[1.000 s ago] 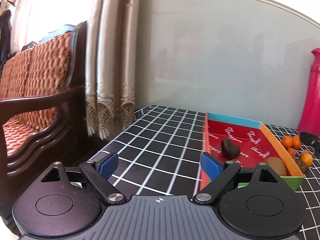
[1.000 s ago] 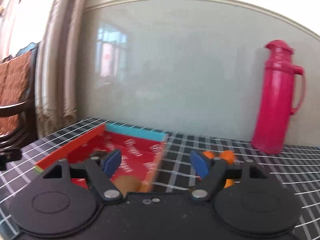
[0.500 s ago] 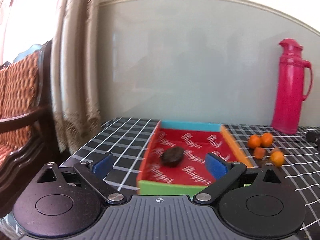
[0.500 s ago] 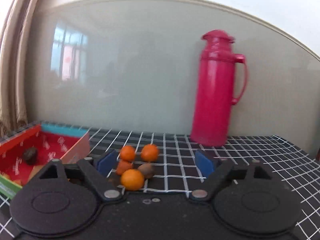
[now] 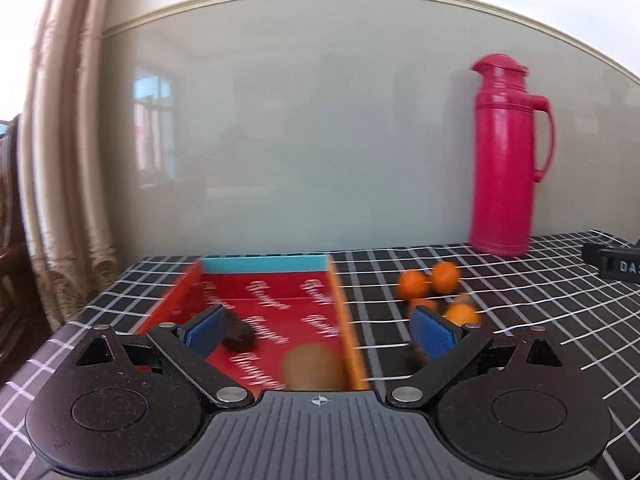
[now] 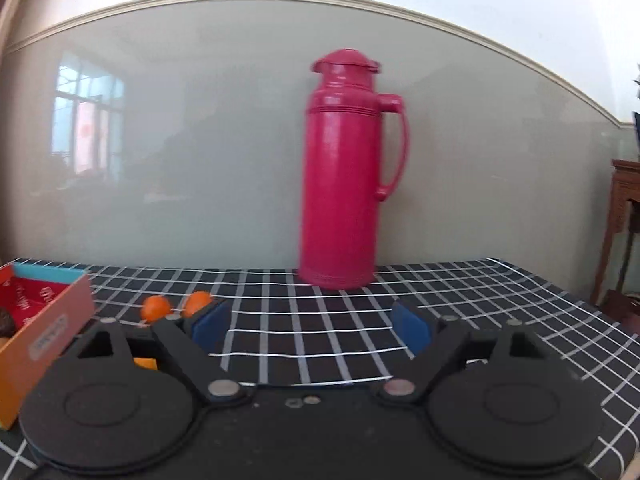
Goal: Organize fruits
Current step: 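Reach the left tool to the orange tangerine and close on it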
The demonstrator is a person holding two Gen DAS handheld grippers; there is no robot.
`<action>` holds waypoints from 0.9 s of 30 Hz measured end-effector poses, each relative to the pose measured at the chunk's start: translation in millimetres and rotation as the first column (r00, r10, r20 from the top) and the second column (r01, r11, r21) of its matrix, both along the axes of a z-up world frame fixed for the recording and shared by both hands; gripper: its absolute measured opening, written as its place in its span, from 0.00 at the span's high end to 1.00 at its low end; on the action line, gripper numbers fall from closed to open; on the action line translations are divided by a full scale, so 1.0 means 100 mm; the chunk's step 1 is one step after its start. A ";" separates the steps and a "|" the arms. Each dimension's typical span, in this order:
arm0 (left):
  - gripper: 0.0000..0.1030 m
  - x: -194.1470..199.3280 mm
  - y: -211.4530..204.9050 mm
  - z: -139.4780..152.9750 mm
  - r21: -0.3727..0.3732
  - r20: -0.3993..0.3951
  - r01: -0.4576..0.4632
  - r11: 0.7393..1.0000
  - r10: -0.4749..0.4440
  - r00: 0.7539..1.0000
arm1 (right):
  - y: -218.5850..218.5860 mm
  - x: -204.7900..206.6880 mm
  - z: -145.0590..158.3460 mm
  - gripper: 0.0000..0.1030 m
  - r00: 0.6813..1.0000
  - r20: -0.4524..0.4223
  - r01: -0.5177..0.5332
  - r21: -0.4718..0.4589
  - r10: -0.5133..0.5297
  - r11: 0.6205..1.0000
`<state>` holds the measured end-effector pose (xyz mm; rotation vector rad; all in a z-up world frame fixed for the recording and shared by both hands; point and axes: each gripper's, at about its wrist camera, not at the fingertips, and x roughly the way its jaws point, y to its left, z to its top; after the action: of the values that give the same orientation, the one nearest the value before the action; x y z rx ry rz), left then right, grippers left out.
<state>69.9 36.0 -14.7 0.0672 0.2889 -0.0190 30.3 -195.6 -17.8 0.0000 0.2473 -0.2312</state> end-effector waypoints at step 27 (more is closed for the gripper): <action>0.28 0.74 -1.06 -0.24 0.018 -0.127 0.140 0.990 -0.137 0.983 | -0.74 0.16 -0.06 0.15 0.985 -0.021 0.172 0.038 -0.172 0.984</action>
<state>144.3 -70.0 -38.5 0.1129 0.4095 -0.1578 46.8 -269.6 -23.7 0.0585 0.2692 -0.3984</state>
